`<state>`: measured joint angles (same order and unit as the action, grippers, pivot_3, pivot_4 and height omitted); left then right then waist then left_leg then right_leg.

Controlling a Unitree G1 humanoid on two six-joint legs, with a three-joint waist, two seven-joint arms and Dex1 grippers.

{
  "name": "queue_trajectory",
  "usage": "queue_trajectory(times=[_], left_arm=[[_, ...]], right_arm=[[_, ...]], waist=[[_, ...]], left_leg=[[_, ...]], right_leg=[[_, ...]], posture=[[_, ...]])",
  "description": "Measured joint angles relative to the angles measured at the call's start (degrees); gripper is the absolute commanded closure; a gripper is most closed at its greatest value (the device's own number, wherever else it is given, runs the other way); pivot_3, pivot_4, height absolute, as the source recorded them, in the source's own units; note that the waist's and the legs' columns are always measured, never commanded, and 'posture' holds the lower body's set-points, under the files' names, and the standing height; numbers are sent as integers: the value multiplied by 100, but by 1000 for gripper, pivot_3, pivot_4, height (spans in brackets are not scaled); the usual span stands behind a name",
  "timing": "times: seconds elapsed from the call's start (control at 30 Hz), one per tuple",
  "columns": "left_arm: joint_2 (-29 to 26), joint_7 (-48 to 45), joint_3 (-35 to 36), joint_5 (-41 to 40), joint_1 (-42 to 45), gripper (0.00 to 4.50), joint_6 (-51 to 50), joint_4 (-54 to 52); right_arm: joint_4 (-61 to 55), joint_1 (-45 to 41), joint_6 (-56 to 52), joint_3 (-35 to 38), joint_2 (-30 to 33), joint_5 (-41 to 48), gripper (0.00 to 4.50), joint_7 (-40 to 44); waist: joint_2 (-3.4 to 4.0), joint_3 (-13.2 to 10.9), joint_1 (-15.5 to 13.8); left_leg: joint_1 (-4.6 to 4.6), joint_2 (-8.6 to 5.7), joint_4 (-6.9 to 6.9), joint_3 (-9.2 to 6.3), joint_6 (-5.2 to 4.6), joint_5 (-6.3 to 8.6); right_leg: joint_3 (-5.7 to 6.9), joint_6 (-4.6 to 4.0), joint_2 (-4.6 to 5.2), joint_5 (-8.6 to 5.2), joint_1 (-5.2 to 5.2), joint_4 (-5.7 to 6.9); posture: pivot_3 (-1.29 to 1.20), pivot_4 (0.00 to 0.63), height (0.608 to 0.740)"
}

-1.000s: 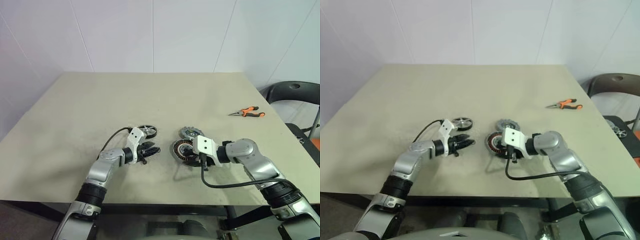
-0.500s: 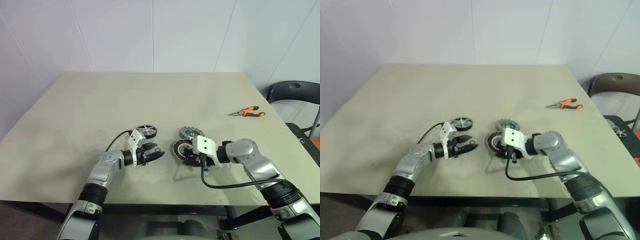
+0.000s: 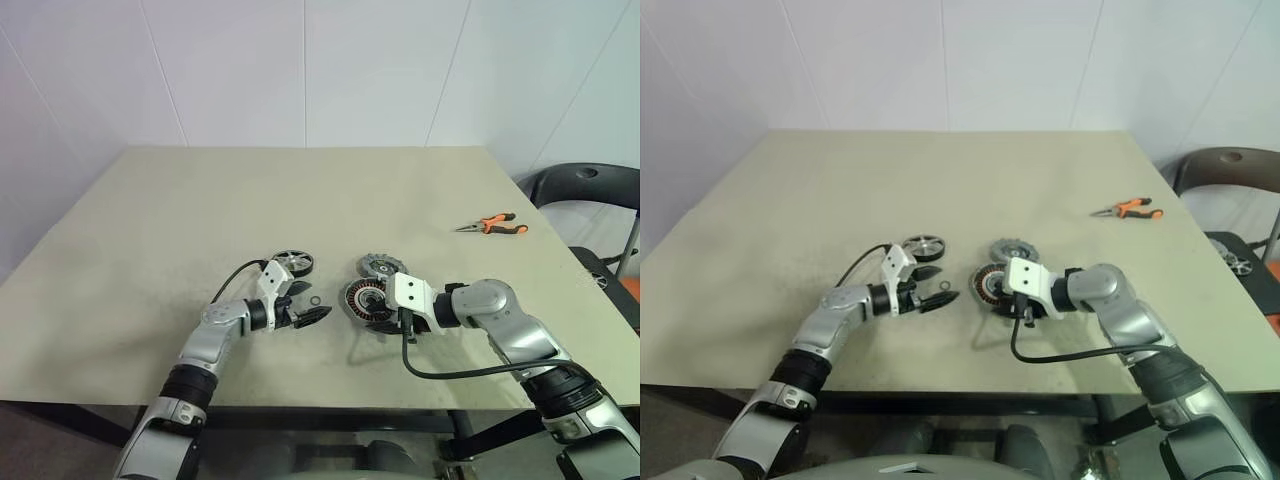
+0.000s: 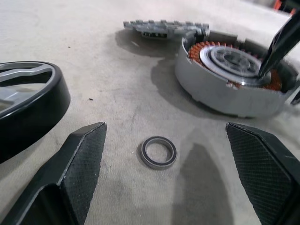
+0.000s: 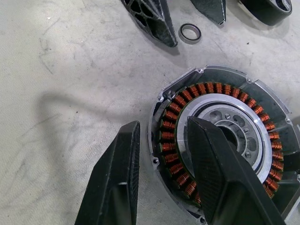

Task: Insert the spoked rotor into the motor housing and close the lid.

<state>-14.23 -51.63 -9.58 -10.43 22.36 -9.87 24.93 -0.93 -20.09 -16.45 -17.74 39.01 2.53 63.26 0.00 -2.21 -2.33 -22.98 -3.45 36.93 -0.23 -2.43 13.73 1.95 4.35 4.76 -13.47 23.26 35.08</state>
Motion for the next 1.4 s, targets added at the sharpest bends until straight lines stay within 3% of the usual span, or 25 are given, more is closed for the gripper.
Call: queue_trajectory(times=[0.47, 0.83, 1.4], left_arm=[[-67, 798, -333, 322, -416, 148, -1375, -1630], [68, 1045, -213, 409, 252, 148, -909, -494], [-195, 347, -169, 99, 28, 148, -1247, -889]], right_arm=[[-106, 87, 46, 3, 7, -15, 2822, -109], [-180, 138, 43, 0, 6, -31, 2822, -172], [-194, 158, 60, 0, 46, -41, 2822, -185]], waist=[[0, 0, -6], [-5, -3, -3], [-4, -2, 1]], left_leg=[[-8, 0, -2, 0, -2, 4], [-11, 0, 0, -1, -2, 4], [-12, 1, -3, 0, -3, 5]], right_leg=[[0, 0, 0, 0, 8, -4], [3, 0, 0, 1, 10, -6], [3, 0, 1, 0, 9, -10]], posture=[[0, 0, 740], [0, 0, 740], [0, 0, 740]])
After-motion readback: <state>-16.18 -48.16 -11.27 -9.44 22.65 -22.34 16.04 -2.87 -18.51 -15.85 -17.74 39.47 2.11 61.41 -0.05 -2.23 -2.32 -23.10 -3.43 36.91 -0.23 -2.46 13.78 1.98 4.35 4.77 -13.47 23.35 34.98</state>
